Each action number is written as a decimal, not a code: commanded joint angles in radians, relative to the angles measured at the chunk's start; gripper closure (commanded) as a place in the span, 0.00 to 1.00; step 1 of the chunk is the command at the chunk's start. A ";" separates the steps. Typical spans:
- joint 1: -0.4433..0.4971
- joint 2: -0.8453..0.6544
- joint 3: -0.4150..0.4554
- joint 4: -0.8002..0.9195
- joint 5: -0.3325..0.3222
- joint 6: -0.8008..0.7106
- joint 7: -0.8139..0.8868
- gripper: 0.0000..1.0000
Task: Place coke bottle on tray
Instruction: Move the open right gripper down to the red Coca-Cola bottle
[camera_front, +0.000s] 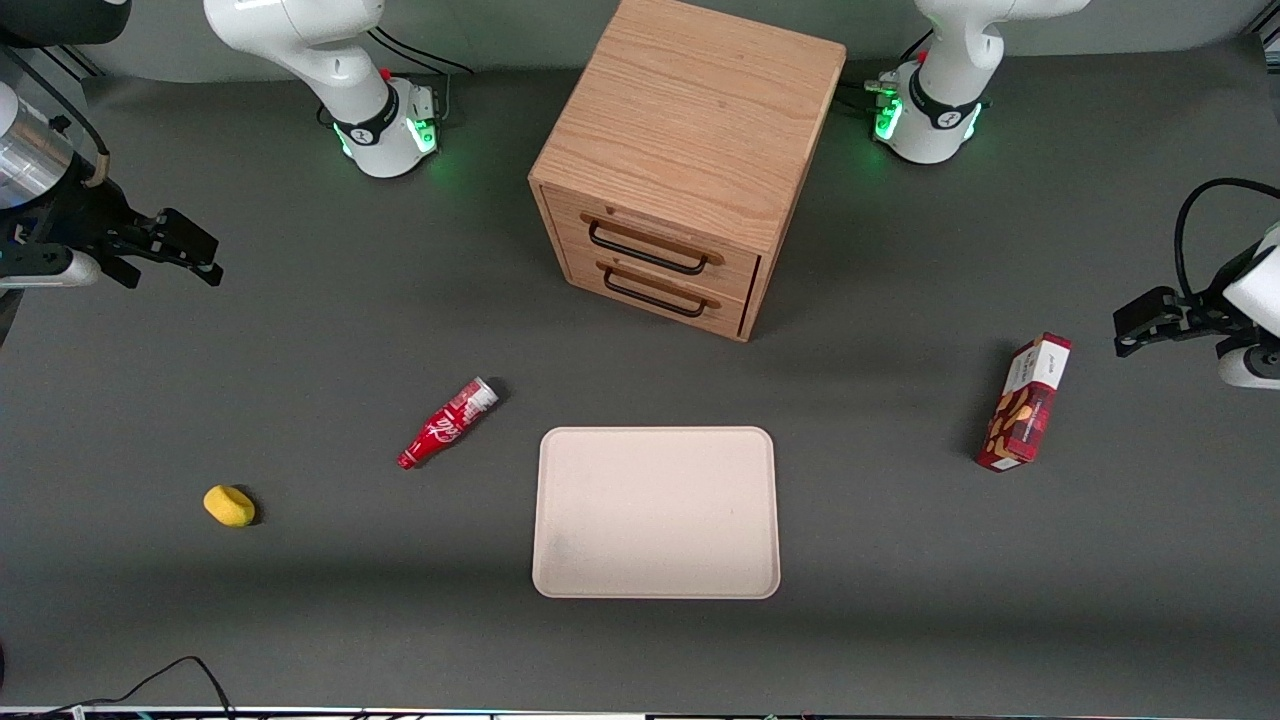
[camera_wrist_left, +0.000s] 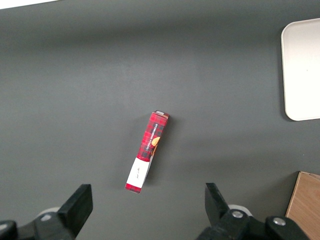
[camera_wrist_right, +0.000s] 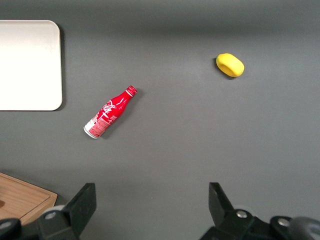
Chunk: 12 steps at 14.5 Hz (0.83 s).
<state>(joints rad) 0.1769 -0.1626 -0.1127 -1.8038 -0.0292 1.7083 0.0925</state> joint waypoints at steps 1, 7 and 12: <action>0.010 0.017 -0.007 0.029 0.002 -0.019 -0.001 0.00; 0.065 0.106 0.008 0.055 0.003 -0.001 0.253 0.00; 0.079 0.277 0.077 0.047 0.060 0.154 0.675 0.00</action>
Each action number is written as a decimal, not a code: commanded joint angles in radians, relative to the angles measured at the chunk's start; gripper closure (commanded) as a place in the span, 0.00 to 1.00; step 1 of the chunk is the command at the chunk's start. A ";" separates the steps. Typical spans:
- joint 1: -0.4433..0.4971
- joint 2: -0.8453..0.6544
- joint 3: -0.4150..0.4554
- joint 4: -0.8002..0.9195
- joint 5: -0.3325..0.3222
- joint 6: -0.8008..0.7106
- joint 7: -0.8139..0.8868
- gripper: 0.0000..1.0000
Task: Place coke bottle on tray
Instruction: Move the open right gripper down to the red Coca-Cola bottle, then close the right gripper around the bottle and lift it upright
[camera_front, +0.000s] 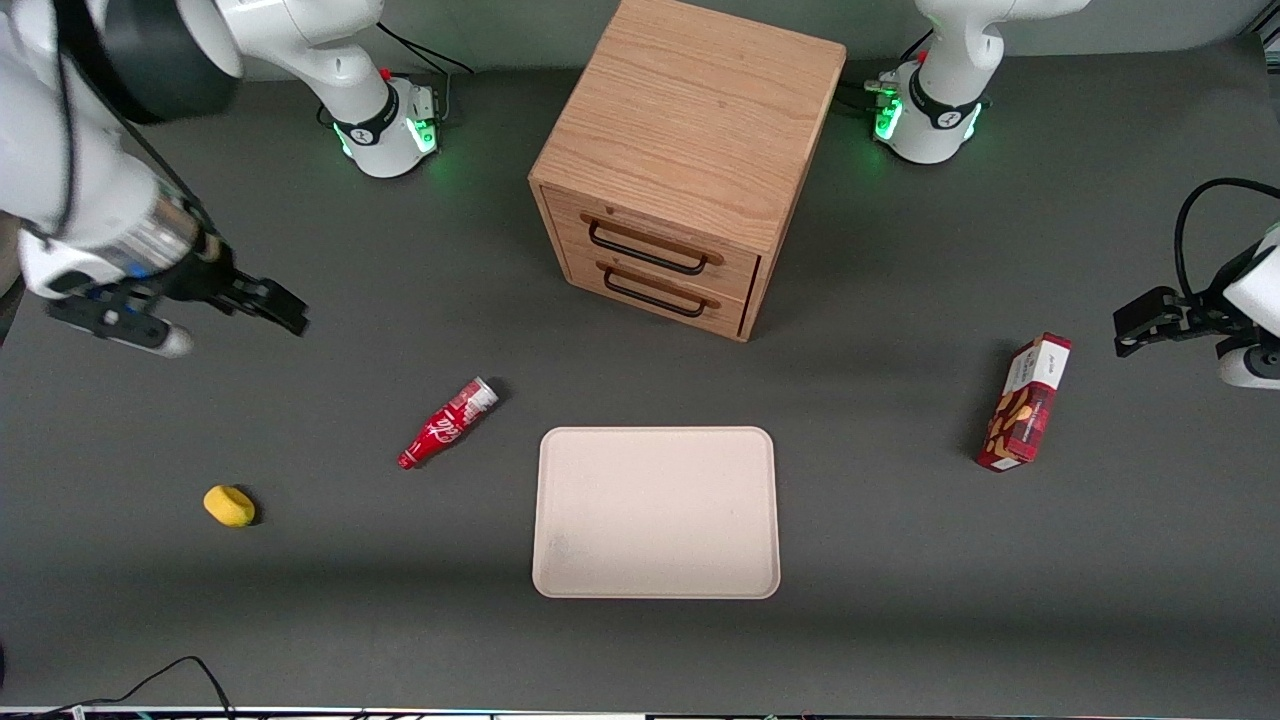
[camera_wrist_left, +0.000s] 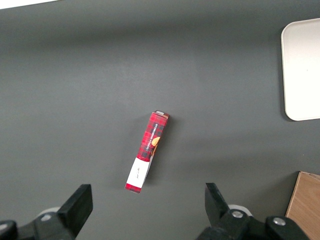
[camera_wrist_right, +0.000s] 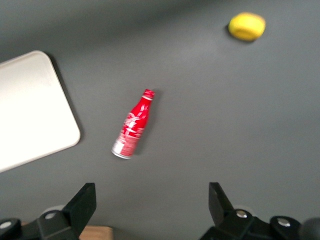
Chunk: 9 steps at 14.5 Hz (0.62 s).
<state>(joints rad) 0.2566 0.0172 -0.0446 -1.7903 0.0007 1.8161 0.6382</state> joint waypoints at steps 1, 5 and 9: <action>0.000 0.136 0.024 0.022 0.031 0.093 0.179 0.00; 0.000 0.282 0.068 -0.043 0.030 0.271 0.392 0.00; 0.015 0.381 0.084 -0.158 0.022 0.512 0.507 0.00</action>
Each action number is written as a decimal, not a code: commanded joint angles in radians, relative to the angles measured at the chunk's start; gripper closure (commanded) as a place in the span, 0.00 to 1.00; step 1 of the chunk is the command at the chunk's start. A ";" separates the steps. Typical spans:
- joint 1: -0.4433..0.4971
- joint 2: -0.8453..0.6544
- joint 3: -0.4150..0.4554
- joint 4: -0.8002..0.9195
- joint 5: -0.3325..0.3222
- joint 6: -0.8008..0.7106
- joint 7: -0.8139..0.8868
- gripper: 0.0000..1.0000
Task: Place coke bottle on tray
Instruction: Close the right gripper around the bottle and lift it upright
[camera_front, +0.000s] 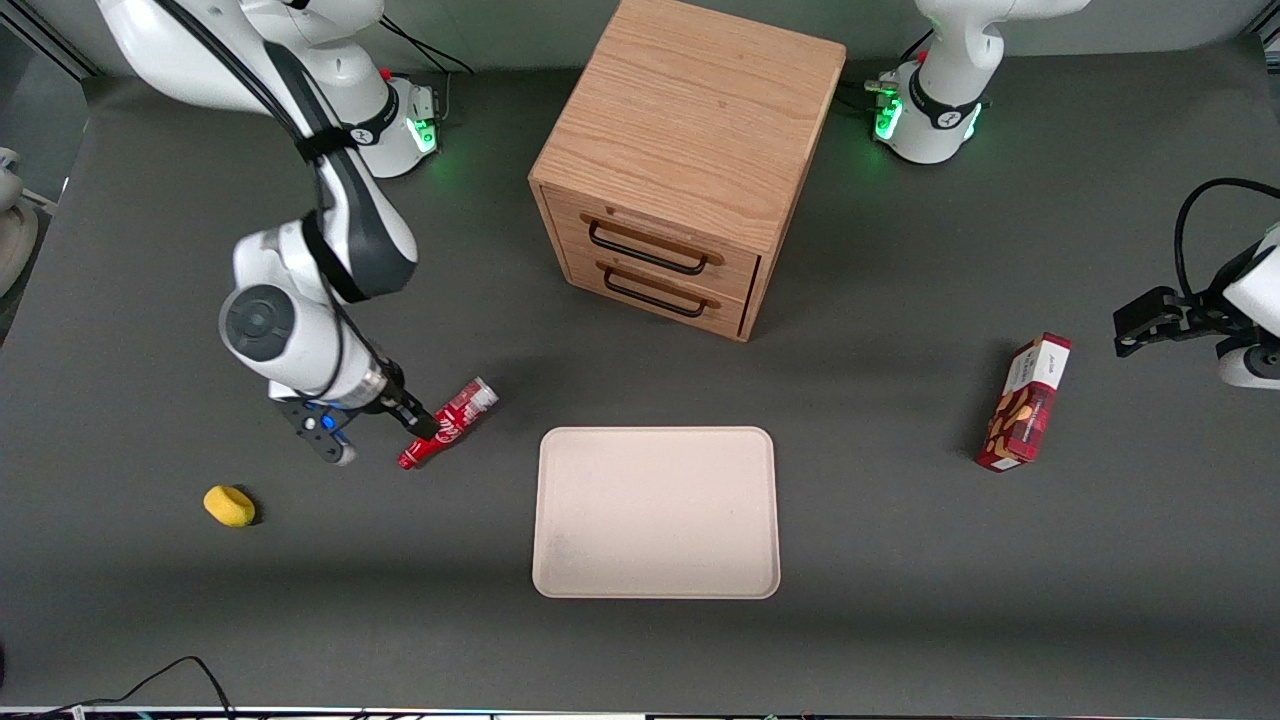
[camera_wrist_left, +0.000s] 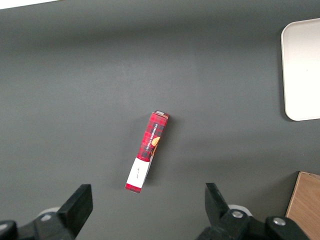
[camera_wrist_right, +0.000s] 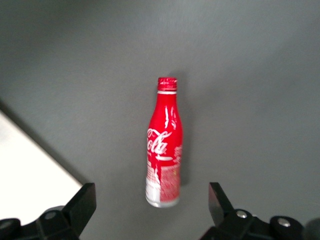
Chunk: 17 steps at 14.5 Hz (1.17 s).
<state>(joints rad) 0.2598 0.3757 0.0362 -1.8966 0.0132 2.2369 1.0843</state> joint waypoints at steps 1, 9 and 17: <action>0.010 0.046 0.004 -0.055 0.008 0.102 0.069 0.00; 0.010 0.198 0.004 -0.052 0.008 0.221 0.140 0.00; 0.018 0.175 0.004 -0.047 0.004 0.208 0.112 0.94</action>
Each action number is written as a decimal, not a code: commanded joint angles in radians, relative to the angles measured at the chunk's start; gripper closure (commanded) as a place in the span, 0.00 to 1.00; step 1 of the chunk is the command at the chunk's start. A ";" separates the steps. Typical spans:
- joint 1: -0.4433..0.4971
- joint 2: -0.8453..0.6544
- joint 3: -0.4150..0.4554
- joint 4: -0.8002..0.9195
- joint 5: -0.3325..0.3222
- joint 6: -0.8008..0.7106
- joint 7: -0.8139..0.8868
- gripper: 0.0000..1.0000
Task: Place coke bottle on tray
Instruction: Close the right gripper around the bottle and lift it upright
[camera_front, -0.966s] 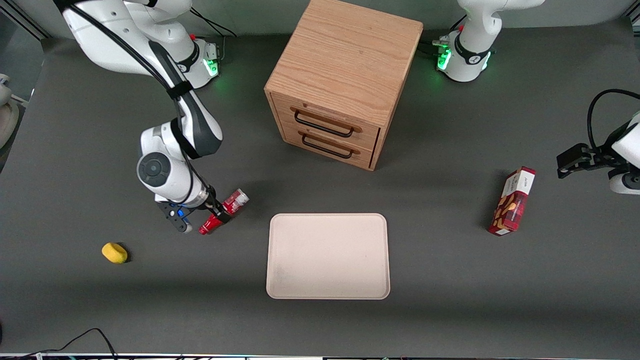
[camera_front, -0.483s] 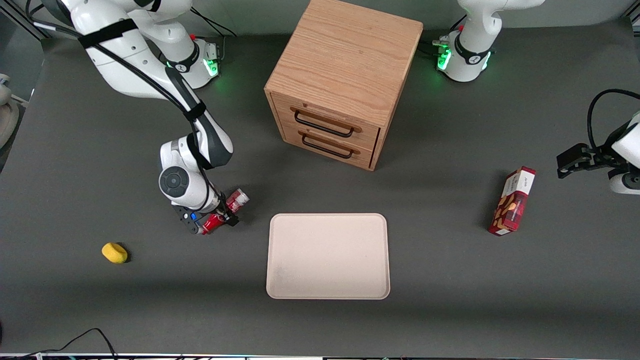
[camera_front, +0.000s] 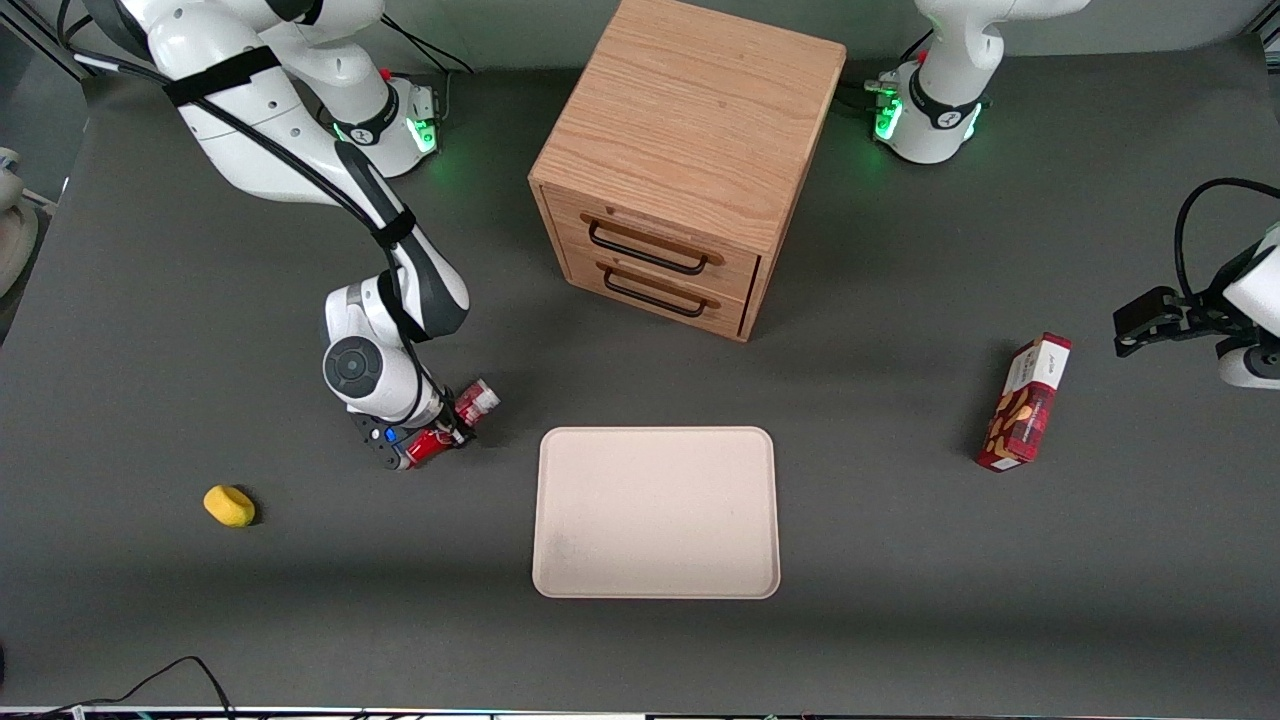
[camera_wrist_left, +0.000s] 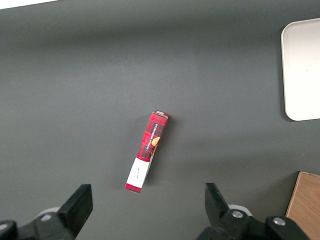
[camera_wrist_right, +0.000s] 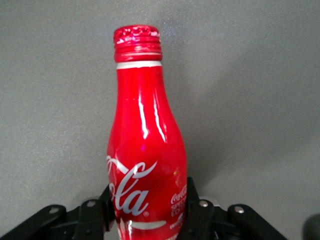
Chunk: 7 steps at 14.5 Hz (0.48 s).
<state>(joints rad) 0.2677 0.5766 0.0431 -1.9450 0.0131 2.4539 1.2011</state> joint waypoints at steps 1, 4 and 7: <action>0.010 -0.035 -0.003 0.012 0.001 -0.009 -0.036 0.96; 0.001 -0.061 -0.002 0.131 -0.001 -0.135 -0.196 0.96; 0.008 -0.023 -0.002 0.410 -0.002 -0.393 -0.221 0.96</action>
<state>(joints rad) 0.2689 0.5360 0.0434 -1.7269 0.0108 2.2262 1.0207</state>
